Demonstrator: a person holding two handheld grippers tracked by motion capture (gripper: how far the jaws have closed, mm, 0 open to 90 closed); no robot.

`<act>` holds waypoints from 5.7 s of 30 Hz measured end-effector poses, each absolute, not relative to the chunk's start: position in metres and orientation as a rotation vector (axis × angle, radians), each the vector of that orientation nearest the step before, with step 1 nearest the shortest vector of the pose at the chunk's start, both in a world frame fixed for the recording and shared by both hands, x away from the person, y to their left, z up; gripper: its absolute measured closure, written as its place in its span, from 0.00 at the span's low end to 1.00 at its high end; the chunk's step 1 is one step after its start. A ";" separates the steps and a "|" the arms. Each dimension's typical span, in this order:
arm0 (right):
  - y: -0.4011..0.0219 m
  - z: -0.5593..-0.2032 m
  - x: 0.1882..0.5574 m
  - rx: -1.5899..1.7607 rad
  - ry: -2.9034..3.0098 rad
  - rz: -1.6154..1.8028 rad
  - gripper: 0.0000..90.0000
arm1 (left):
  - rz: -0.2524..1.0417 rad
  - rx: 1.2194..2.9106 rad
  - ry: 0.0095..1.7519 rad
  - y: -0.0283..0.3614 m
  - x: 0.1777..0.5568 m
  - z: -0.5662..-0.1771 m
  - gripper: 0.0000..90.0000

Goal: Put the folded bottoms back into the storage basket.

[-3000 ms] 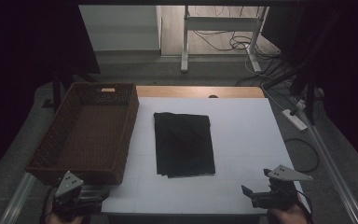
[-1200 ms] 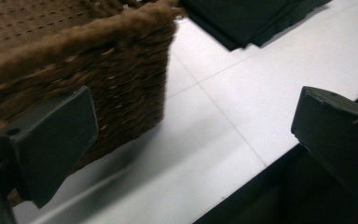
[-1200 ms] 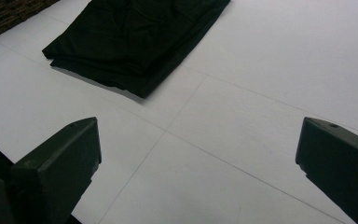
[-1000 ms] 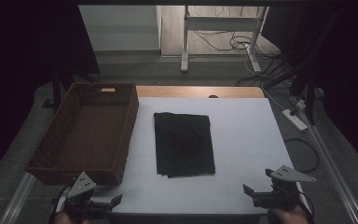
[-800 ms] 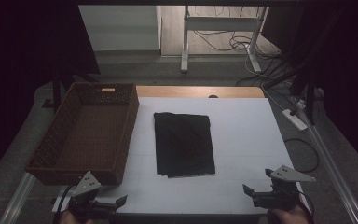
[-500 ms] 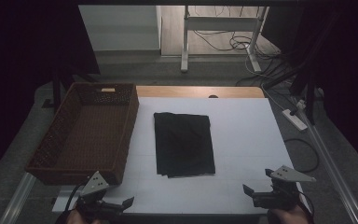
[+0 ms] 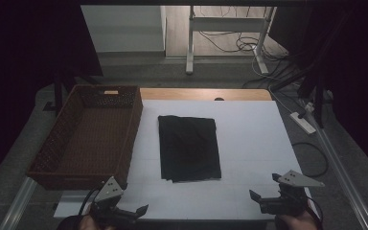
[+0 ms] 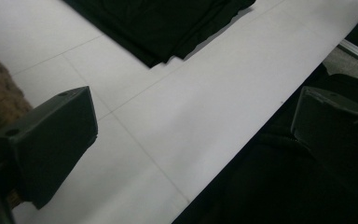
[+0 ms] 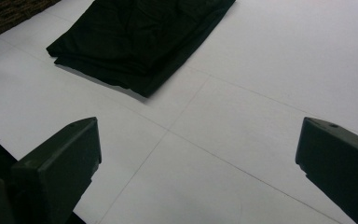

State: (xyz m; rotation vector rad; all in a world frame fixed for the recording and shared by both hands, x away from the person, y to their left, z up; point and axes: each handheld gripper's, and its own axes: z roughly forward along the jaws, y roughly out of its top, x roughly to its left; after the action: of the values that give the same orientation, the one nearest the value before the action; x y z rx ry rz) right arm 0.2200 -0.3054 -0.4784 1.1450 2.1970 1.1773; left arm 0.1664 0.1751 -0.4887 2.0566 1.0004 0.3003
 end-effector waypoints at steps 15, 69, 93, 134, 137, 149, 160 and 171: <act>-0.305 -0.478 0.220 1.126 2.211 1.175 0.01 | 0.285 2.097 0.929 0.154 0.180 -0.493 0.00; -0.307 -0.478 0.219 1.134 2.199 1.209 0.01 | 0.286 2.138 0.929 0.113 0.302 -0.497 0.02; -0.308 -0.478 0.220 1.135 2.204 1.208 0.01 | 0.351 2.120 1.011 0.104 0.372 -0.497 0.00; -0.308 -0.478 0.219 1.122 2.211 1.225 0.01 | 0.353 2.046 1.254 0.116 0.480 -0.524 0.03; -0.308 -0.478 0.219 1.121 2.211 1.226 0.01 | 0.354 2.058 1.280 0.117 0.486 -0.529 0.03; -0.308 -0.478 0.220 1.116 2.216 1.222 0.01 | 0.408 2.145 1.363 0.118 0.494 -0.548 0.00; -0.306 -0.478 0.220 1.112 2.225 1.209 0.01 | 0.402 2.149 1.268 0.114 0.483 -0.543 0.34; -0.306 -0.478 0.221 1.116 2.226 1.214 0.01 | 0.305 2.090 1.200 0.112 0.475 -0.546 0.90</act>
State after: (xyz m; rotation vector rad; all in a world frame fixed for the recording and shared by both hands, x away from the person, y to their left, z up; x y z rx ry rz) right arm 0.2206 -0.3063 -0.4784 1.1155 2.2263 1.2137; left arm 0.4753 0.1116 -0.5457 2.0896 1.2001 0.3047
